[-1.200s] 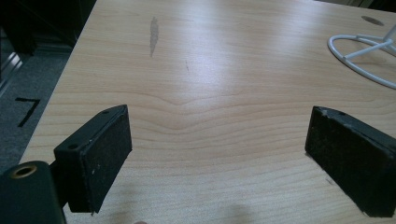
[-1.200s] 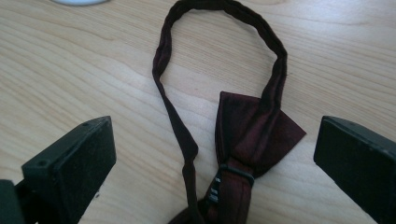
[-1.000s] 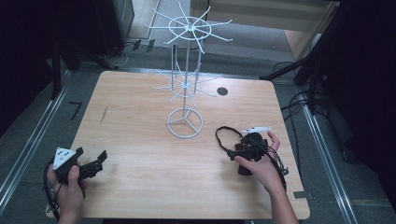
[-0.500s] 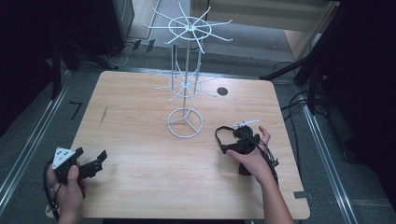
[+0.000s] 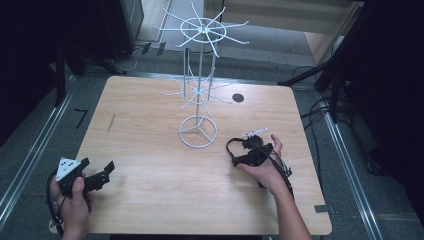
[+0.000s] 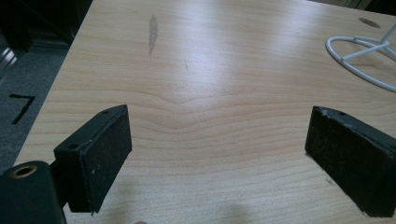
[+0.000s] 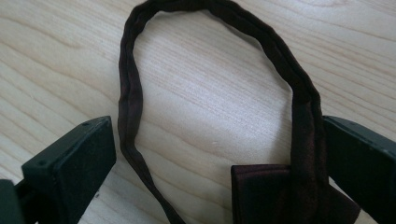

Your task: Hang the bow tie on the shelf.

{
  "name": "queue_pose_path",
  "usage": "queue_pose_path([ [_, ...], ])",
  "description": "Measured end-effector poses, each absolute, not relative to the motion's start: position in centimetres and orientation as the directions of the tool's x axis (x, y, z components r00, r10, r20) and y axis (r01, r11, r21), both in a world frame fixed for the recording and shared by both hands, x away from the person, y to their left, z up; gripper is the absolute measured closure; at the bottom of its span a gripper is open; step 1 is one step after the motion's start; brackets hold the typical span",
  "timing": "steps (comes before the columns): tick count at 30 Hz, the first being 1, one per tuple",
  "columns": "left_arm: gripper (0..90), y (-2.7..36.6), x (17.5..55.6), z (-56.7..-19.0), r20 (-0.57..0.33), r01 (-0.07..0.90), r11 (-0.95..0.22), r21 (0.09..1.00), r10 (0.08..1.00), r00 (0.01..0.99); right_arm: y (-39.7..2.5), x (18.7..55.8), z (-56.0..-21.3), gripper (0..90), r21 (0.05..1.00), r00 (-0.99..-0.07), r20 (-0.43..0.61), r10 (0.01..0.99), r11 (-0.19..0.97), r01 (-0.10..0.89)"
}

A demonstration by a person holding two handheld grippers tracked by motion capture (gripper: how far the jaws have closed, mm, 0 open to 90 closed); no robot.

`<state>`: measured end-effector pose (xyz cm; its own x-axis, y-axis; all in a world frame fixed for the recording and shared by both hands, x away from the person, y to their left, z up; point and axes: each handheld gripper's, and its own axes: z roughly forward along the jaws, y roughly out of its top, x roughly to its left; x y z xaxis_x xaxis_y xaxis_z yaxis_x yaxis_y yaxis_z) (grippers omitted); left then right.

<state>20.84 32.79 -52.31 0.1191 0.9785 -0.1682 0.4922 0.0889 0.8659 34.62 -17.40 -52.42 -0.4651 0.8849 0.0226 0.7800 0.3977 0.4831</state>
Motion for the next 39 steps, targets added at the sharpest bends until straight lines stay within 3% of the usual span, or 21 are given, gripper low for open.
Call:
queue_pose_path([
  [5,8.0,32.8,20.8,-52.3,-0.168,0.493,0.089,0.866,0.979,0.118,-17.1,34.4,-52.8,0.0,0.474,-0.484,0.011,0.875,0.422,0.773],
  [9,8.0,32.8,20.8,-52.3,-0.169,0.492,0.09,0.866,0.979,0.118,-17.2,34.4,-52.7,8.4,0.488,-0.498,0.037,0.867,0.419,0.766],
  [12,8.0,32.8,20.8,-52.3,-0.169,0.493,0.09,0.866,0.979,0.118,-17.3,34.2,-52.3,24.5,0.504,-0.51,0.037,0.859,0.425,0.752],
  [16,8.0,32.8,20.9,-52.3,-0.169,0.493,0.09,0.865,0.978,0.119,-17.9,34.0,-51.9,56.2,0.526,-0.508,0.036,0.861,0.416,0.741],
  [18,8.0,32.8,20.8,-52.3,-0.17,0.493,0.09,0.865,0.978,0.12,-18.0,34.0,-51.9,60.1,0.529,-0.501,0.038,0.864,0.408,0.744],
  [19,8.0,32.8,20.8,-52.3,-0.171,0.493,0.091,0.865,0.978,0.119,-18.3,33.9,-51.9,70.7,0.537,-0.499,0.036,0.866,0.404,0.741],
  [20,8.0,32.8,20.8,-52.3,-0.171,0.493,0.091,0.865,0.978,0.119,-18.4,33.9,-51.9,74.3,0.538,-0.495,0.037,0.868,0.401,0.742],
  [25,8.0,32.9,20.9,-52.3,-0.174,0.495,0.093,0.864,0.978,0.12,-18.2,33.7,-51.9,87.6,0.543,-0.504,0.022,0.863,0.413,0.731],
  [33,8.0,32.9,20.9,-52.3,-0.177,0.492,0.097,0.865,0.977,0.118,-17.9,33.5,-52.0,90.0,0.56,-0.488,0.007,0.873,0.401,0.725],
  [39,8.0,32.9,20.9,-52.3,-0.176,0.493,0.097,0.865,0.977,0.117,-18.5,32.8,-51.5,90.0,0.655,-0.447,0.049,0.893,0.309,0.69],
])
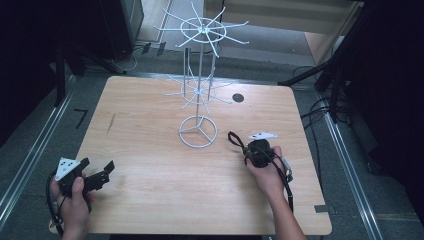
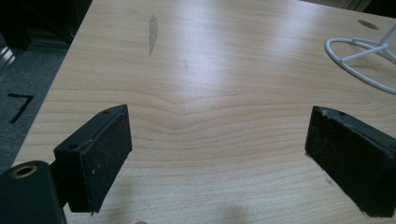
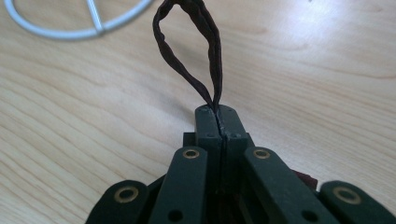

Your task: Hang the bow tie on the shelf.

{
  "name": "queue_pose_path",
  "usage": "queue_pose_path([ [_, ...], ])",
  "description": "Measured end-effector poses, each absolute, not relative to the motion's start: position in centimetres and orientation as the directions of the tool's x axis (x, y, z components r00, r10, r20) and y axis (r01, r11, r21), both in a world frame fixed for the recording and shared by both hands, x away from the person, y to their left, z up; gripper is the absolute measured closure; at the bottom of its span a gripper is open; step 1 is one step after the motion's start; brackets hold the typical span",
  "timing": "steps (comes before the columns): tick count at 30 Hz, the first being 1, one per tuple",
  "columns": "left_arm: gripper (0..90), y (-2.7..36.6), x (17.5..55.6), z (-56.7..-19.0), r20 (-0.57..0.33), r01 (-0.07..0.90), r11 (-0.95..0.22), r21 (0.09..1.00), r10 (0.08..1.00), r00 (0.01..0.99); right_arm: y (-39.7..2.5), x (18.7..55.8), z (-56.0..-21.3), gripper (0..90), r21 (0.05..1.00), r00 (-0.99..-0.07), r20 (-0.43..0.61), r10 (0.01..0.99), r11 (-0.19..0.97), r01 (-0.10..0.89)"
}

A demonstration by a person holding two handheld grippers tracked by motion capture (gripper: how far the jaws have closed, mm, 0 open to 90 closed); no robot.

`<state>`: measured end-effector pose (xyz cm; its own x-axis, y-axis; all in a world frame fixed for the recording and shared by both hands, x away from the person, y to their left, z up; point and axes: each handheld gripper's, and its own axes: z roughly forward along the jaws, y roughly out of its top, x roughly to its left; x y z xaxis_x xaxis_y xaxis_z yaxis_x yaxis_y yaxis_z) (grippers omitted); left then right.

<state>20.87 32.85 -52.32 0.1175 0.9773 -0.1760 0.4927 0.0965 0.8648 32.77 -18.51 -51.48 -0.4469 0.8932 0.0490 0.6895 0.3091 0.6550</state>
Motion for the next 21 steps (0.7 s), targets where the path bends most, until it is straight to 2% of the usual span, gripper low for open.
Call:
queue_pose_path([
  [9,8.0,32.8,20.9,-52.3,-0.176,0.492,0.096,0.865,0.977,0.118,-19.2,31.6,-49.0,90.0,0.779,-0.421,0.113,0.9,0.183,0.6],
  [21,8.0,32.9,20.9,-52.3,-0.178,0.492,0.098,0.865,0.977,0.117,-19.3,30.7,-47.3,90.0,0.855,-0.399,0.146,0.905,0.088,0.511],
])
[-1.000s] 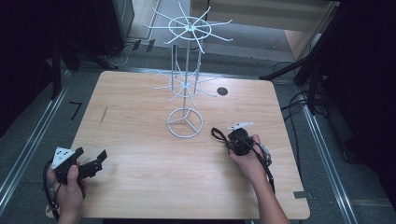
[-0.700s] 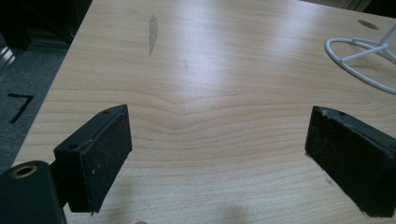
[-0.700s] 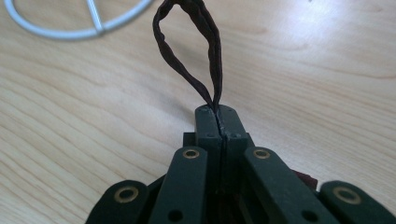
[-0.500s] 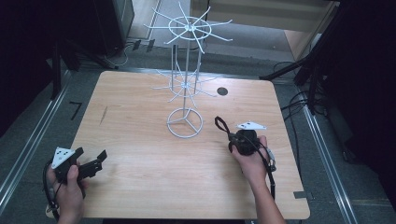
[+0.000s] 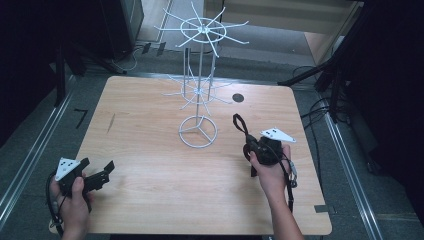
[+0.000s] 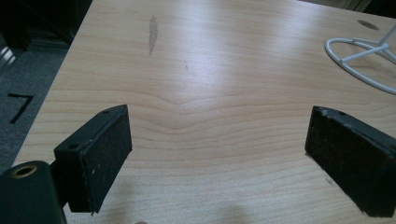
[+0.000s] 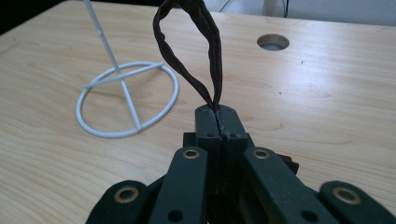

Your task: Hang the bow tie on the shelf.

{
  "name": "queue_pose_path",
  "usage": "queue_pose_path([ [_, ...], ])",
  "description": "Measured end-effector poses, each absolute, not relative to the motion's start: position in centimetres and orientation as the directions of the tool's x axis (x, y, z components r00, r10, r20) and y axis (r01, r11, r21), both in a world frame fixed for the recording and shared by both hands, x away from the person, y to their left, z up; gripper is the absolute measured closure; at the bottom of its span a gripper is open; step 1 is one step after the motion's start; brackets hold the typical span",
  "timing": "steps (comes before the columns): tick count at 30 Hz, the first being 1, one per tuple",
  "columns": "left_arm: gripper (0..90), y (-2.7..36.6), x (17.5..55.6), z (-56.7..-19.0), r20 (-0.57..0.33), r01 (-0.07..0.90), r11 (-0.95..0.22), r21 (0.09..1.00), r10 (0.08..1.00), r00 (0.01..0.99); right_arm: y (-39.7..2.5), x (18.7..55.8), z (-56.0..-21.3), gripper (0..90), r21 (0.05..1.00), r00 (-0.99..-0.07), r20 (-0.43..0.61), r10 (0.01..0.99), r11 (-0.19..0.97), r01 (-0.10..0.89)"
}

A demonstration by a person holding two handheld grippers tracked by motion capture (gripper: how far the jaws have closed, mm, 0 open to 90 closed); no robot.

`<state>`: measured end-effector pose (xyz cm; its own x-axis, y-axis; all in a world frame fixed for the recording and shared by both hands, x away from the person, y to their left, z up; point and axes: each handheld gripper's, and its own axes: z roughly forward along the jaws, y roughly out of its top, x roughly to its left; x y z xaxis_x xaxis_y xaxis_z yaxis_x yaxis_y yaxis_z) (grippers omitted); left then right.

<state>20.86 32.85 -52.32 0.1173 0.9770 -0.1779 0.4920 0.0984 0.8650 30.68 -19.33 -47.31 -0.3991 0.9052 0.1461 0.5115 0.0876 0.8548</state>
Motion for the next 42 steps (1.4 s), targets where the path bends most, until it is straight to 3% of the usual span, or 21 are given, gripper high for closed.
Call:
queue_pose_path([
  [28,8.0,32.9,20.9,-52.3,-0.18,0.493,0.1,0.864,0.977,0.118,-18.2,29.8,-42.3,90.0,0.938,-0.413,0.157,0.897,-0.004,0.347],
  [42,8.0,32.9,20.9,-52.3,-0.181,0.495,0.1,0.863,0.976,0.119,-17.0,29.7,-41.7,90.0,0.946,-0.442,0.157,0.883,-0.007,0.324],
])
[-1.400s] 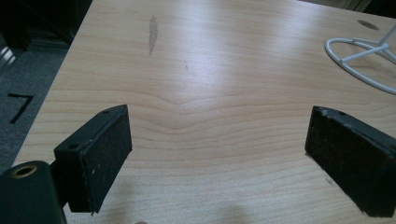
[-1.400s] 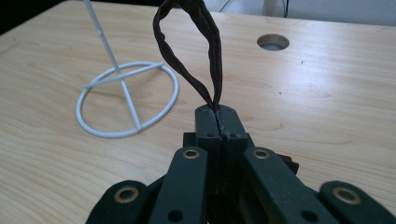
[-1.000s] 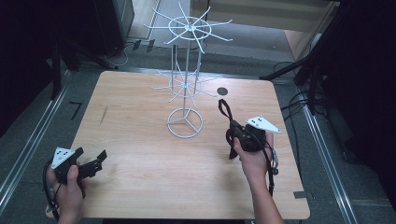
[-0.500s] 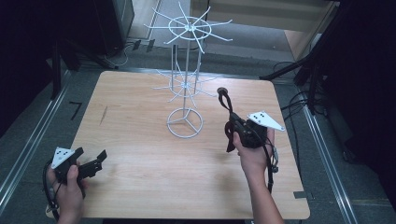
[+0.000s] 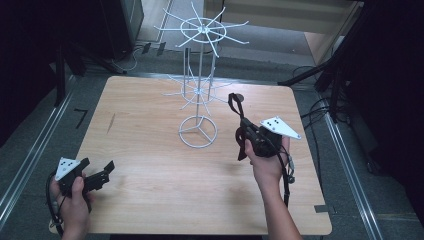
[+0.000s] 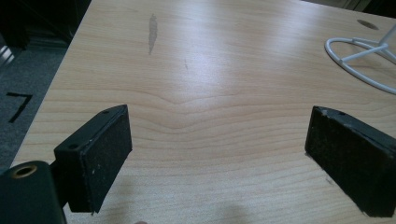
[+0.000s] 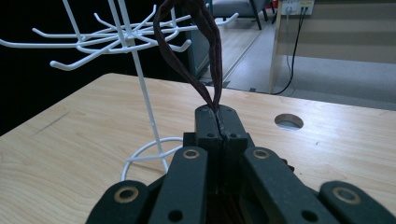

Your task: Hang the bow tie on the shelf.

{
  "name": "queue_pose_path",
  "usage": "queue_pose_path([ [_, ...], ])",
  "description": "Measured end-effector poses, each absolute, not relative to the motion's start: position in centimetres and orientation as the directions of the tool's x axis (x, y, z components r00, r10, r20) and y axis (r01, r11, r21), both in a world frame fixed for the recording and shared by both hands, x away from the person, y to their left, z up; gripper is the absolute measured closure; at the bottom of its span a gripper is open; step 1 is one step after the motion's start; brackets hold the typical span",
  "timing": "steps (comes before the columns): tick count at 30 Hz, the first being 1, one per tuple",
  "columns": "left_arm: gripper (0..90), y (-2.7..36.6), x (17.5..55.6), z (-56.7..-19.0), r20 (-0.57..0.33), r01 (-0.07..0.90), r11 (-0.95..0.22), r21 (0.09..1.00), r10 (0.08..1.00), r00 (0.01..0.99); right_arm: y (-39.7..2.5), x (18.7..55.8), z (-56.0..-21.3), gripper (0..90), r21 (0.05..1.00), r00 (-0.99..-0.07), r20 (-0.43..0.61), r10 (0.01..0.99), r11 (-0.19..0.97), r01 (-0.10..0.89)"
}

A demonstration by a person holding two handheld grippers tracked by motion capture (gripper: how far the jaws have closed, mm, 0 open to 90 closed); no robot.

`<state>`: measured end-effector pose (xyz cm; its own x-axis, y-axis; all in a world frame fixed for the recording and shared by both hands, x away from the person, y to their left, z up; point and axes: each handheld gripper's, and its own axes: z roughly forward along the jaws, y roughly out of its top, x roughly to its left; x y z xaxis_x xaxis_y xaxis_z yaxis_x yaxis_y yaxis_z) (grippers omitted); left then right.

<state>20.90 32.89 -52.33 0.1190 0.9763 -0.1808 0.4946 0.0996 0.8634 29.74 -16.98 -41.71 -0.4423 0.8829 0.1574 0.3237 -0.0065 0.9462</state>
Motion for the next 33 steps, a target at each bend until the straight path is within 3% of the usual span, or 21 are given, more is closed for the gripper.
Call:
queue_pose_path([
  [33,8.3,32.9,21.0,-52.3,-0.182,0.499,0.099,0.861,0.976,0.12,-11.7,33.0,-44.2,90.0,0.914,-0.465,0.179,0.867,0.029,0.405],
])
